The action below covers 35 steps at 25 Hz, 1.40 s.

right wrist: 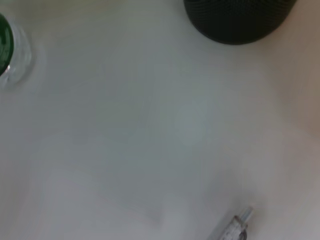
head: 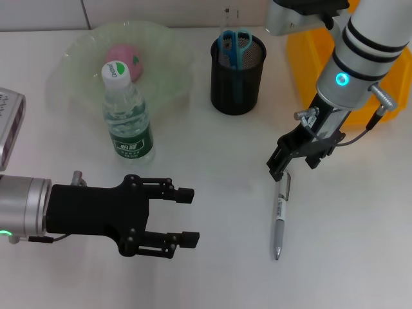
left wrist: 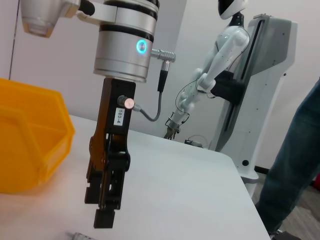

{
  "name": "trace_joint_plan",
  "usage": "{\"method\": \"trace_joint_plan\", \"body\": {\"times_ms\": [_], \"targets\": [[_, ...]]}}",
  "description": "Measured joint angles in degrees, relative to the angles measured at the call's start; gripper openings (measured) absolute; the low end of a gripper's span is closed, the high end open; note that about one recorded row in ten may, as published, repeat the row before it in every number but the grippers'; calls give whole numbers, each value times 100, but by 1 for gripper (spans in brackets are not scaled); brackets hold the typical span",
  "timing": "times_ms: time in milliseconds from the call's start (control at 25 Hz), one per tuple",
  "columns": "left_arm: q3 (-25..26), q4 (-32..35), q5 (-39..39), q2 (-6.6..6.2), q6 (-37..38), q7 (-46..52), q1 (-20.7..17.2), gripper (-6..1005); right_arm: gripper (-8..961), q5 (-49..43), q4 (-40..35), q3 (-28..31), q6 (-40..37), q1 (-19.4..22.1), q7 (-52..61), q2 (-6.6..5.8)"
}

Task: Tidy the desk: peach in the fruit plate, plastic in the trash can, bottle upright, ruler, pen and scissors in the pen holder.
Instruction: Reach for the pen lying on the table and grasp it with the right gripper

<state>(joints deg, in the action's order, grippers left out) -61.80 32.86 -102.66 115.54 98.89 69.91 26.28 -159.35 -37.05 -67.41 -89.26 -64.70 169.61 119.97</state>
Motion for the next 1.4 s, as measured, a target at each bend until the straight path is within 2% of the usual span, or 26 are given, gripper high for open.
{"method": "trace_joint_plan", "body": {"times_ms": [280, 880, 1080, 1400], "targets": [[-35, -3, 0, 15, -169, -4, 0, 734, 753, 366, 137, -667, 432, 93, 0, 0], [-53, -8, 1, 22, -263, -4, 4, 734, 731, 678, 145, -1195, 722, 207, -4, 0], [-60, -8, 1, 31, -272, -4, 13, 734, 581, 730, 145, -1245, 768, 227, -5, 0], [-60, -8, -14, 50, -286, -4, 14, 735, 587, 749, 145, -1329, 841, 288, -7, 0]]}}
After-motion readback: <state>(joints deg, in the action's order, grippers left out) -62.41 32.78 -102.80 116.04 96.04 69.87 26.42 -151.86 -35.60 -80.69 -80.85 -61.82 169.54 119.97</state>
